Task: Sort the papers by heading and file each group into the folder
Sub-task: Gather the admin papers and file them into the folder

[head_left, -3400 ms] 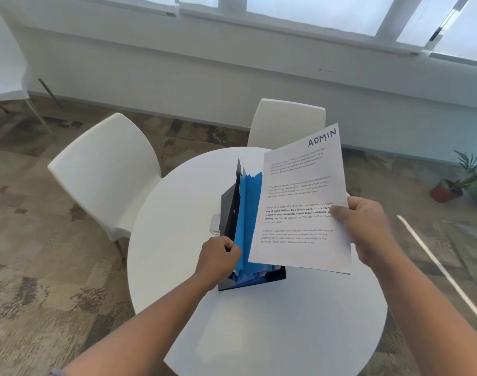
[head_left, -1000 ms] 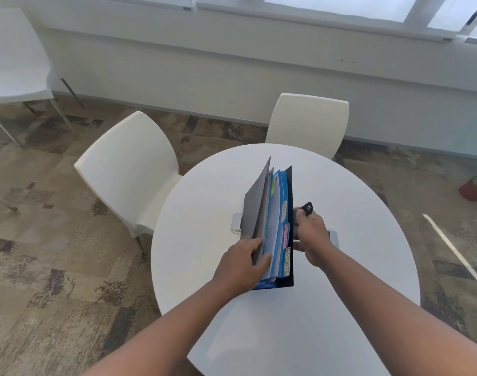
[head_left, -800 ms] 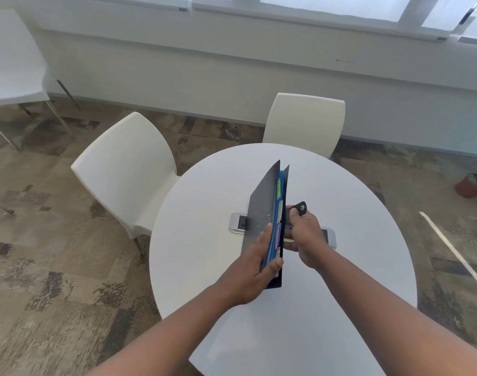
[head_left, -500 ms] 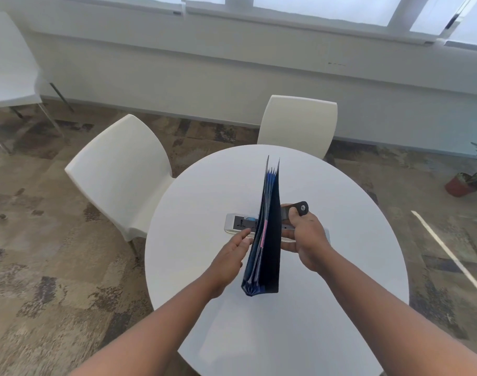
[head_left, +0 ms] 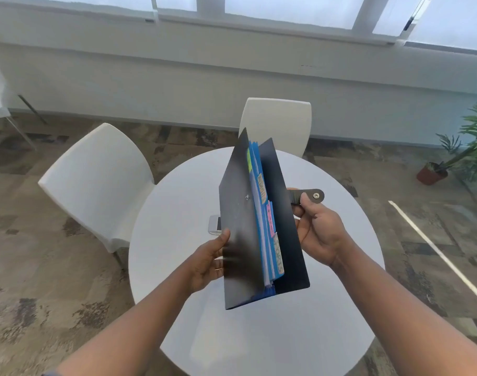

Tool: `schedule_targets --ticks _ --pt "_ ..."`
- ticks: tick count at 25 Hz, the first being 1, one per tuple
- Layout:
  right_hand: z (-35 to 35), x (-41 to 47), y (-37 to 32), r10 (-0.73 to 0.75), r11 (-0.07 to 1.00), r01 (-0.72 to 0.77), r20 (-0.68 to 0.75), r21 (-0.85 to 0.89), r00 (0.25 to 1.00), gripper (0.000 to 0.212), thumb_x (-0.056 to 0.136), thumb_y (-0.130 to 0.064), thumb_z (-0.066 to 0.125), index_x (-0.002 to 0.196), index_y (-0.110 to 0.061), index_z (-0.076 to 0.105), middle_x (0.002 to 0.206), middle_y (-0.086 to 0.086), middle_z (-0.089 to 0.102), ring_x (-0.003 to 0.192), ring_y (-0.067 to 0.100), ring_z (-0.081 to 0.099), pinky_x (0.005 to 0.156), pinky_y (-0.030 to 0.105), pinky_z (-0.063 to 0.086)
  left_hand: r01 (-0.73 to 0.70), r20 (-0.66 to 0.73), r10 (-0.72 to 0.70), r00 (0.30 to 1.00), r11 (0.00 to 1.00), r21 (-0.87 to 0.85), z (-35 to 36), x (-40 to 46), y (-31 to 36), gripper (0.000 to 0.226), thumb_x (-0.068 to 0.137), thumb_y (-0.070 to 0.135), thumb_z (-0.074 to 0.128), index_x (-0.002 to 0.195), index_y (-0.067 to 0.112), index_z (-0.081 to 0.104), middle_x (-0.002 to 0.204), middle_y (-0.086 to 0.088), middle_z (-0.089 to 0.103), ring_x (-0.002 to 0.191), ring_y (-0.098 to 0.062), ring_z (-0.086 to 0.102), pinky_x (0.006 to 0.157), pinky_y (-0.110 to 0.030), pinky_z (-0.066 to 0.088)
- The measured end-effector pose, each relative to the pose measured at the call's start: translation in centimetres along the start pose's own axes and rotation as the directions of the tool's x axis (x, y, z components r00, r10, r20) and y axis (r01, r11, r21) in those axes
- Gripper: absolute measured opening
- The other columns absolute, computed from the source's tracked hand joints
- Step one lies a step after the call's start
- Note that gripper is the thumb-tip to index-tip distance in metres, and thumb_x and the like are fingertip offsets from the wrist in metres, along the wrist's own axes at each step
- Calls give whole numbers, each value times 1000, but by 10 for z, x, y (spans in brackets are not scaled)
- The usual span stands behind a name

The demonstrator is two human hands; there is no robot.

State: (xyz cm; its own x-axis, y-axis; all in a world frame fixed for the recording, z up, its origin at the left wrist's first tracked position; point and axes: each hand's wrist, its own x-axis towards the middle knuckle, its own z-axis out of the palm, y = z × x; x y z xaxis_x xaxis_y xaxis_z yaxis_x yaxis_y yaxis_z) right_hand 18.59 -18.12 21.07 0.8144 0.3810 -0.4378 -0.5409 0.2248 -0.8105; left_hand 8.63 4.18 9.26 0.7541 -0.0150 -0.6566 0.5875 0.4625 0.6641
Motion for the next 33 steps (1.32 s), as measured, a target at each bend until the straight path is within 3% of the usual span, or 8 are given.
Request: schedule_targets --ticks 4,8,10,15,19,21,26,33 --pt "-20 -6 -7 -18 998 15 -42 -63 999 41 111 -34 35 124 -10 66 108 11 75 79 29 73 64 36 59 -111 -31 109 994 991 -73 0 0 4 52 85 31 80 129 9 66 127 -15 71 112 -33 68 101 -48 53" --pt "-42 -10 -5 -38 988 24 -92 -151 995 40 112 -34 35 128 -13 64 103 8 77 70 26 70 63 35 53 -195 -81 186 979 971 -137 8 -9 16 31 96 6 65 126 11 59 121 -15 74 99 -30 74 81 -44 63" --pt "-52 -11 -3 -49 985 32 -99 -169 994 38 112 -37 36 128 -16 63 96 5 76 73 26 68 67 37 51 -230 -65 224 972 965 -126 15 -13 22 35 97 1 63 130 9 56 123 -18 72 103 -34 73 83 -47 63" --pt "-75 -23 -4 -68 995 62 -74 -85 995 30 109 -36 45 118 -17 67 101 5 76 78 22 72 67 37 61 -276 -27 275 961 957 -86 42 -21 30 42 97 1 61 138 8 53 130 -21 68 111 -39 68 89 -53 60" --pt "-91 -34 -10 -104 992 106 42 -68 994 31 104 -40 53 112 -20 75 106 2 77 88 20 74 85 42 60 -321 -54 318 947 945 -65 64 -30 26 44 98 1 60 140 9 51 130 -20 68 112 -39 67 92 -54 59" --pt "-100 -36 -12 -84 996 84 38 1 996 35 104 -45 50 108 -23 77 106 2 77 90 21 74 84 42 61 -336 -72 332 940 940 -51 73 -36 24 44 98 1 60 140 9 51 130 -20 68 110 -38 68 91 -53 59" --pt "-116 -30 -10 -72 997 72 15 -7 997 22 99 -20 63 114 -5 69 106 13 75 87 24 74 76 38 62 -373 -83 370 926 927 -33 90 -53 20 46 95 0 62 139 11 54 129 -18 69 104 -34 71 87 -48 62" --pt "-121 -27 -4 -30 999 29 25 40 999 32 91 -6 72 121 6 66 105 20 75 88 31 73 75 41 64 -380 -95 377 921 925 -13 96 -67 17 47 94 1 64 139 13 55 129 -18 70 103 -34 72 86 -48 62"
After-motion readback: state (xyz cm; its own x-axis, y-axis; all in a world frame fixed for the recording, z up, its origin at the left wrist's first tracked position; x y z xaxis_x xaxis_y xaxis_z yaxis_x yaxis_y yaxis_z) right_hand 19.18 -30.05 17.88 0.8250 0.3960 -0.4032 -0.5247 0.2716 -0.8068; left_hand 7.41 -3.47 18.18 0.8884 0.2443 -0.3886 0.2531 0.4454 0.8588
